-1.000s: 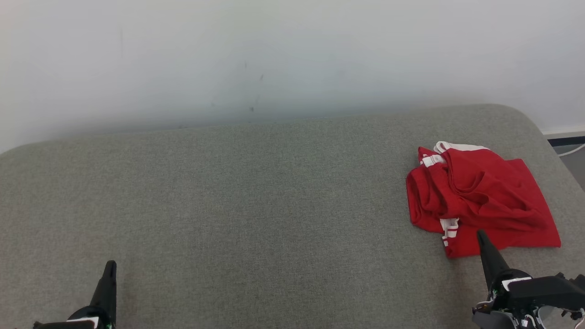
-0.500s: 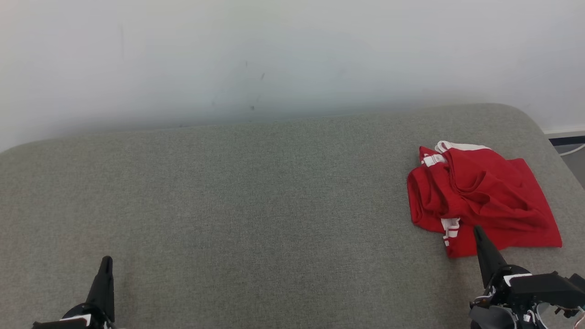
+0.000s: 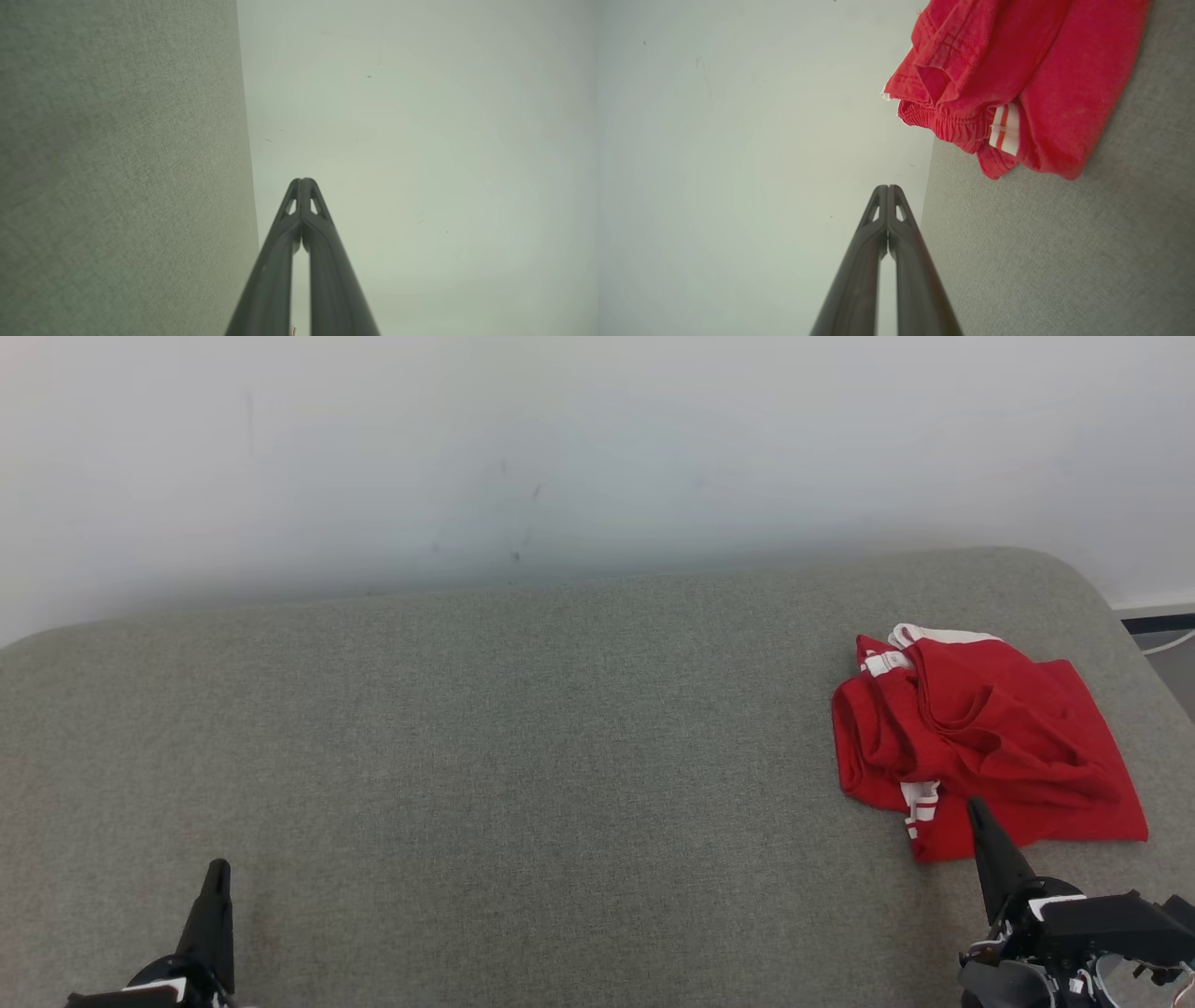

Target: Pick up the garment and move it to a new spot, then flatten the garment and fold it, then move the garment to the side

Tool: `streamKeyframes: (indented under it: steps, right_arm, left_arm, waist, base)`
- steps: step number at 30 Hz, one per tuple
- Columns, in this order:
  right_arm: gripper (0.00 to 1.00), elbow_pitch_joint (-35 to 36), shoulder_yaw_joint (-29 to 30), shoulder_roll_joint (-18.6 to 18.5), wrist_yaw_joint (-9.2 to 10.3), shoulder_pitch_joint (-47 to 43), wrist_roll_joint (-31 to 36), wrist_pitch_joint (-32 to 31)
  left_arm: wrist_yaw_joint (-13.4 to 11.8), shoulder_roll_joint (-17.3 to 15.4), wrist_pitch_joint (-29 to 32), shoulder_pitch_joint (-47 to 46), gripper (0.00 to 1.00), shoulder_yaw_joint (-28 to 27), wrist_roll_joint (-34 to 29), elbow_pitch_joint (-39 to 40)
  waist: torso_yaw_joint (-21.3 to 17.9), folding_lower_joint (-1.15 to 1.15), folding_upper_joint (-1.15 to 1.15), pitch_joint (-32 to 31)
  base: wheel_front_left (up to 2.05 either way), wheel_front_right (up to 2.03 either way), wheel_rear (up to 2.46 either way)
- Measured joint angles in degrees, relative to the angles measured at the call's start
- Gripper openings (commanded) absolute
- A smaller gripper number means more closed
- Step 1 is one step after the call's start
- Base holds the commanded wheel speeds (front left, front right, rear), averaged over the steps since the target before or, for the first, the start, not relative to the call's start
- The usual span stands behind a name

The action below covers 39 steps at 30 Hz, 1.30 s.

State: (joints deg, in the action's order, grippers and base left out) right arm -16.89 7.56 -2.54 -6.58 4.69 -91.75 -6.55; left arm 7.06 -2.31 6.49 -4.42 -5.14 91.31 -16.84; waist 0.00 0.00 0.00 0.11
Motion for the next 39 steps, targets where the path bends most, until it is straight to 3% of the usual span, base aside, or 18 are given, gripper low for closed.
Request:
streamKeyframes:
  steps: [39]
  right_arm:
    - [0.0, -0.09, 0.0, 0.0, -0.07, 0.03, 0.0, 0.0]
  left_arm:
    - [0.01, 0.02, 0.0, -0.47, 0.0, 0.0, 0.01, -0.09]
  waist:
    - [0.0, 0.0, 0.0, -0.01]
  base:
    - [0.0, 0.0, 0.0]
